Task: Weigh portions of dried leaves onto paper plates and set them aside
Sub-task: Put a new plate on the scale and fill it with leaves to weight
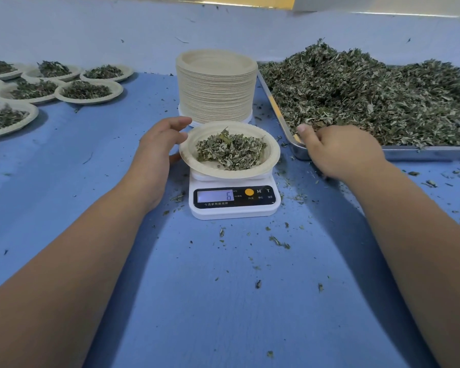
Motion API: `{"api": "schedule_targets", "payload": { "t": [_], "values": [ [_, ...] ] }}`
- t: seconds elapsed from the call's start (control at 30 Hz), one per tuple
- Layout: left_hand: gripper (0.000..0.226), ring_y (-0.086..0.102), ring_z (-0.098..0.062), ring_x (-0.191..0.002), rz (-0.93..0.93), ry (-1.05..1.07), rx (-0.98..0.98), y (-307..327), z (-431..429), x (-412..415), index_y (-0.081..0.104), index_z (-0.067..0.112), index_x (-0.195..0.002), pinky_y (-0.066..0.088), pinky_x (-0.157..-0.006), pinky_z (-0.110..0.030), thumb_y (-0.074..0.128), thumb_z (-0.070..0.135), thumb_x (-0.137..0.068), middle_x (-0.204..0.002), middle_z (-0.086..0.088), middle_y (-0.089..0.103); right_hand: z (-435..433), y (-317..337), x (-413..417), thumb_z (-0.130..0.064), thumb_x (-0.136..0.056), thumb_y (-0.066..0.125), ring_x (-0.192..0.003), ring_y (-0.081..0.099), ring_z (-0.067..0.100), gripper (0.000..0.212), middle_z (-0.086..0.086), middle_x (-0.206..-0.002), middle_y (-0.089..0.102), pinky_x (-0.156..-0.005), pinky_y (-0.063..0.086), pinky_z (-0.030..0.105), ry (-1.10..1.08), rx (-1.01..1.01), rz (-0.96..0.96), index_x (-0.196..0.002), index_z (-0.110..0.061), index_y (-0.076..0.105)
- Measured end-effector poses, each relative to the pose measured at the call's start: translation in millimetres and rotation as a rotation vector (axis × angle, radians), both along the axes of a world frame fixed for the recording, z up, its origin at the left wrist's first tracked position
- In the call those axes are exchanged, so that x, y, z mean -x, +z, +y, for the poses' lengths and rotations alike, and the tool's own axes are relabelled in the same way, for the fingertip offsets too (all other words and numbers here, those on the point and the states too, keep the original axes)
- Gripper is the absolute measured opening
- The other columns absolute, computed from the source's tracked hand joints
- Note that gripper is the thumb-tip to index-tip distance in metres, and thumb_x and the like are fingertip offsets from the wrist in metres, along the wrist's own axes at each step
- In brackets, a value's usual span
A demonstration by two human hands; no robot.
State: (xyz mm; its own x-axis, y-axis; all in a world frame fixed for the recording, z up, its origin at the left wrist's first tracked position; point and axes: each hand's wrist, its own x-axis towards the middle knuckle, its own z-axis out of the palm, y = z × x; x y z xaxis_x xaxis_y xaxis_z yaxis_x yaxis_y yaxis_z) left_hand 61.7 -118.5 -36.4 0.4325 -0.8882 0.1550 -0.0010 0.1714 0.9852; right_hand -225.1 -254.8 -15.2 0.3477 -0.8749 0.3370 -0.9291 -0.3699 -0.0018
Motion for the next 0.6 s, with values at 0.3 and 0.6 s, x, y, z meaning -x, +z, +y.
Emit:
{"api": "schedule_targets", "payload": {
  "t": [0.3,0.6],
  "values": [
    [0.034,0.058,0.01,-0.11,-0.004,0.008,0.0,2,2,1,0.072,0.033,-0.104,0.05,-0.077,-0.019,0.052,0.029,-0.076,-0.132,0.012,0.062,3,0,-9,-0.061,-0.102,0.025,-0.063,0.054,0.03,0.063,0.007,-0.064,0.053,-0.053,0.033,0.03,0.087,0.099,-0.198,-0.069,-0.014,0.051],
    [0.036,0.059,0.02,-0.093,-0.018,0.032,-0.011,3,2,2,0.072,0.032,-0.103,0.051,-0.072,-0.017,0.05,0.03,-0.074,-0.126,0.01,0.062,-3,11,-41,-0.073,-0.097,0.014,-0.083,0.059,0.032,0.079,0.009,-0.081,0.059,-0.071,0.046,0.04,0.094,-0.173,-0.015,-0.083,-0.009,0.056]
  ]
}}
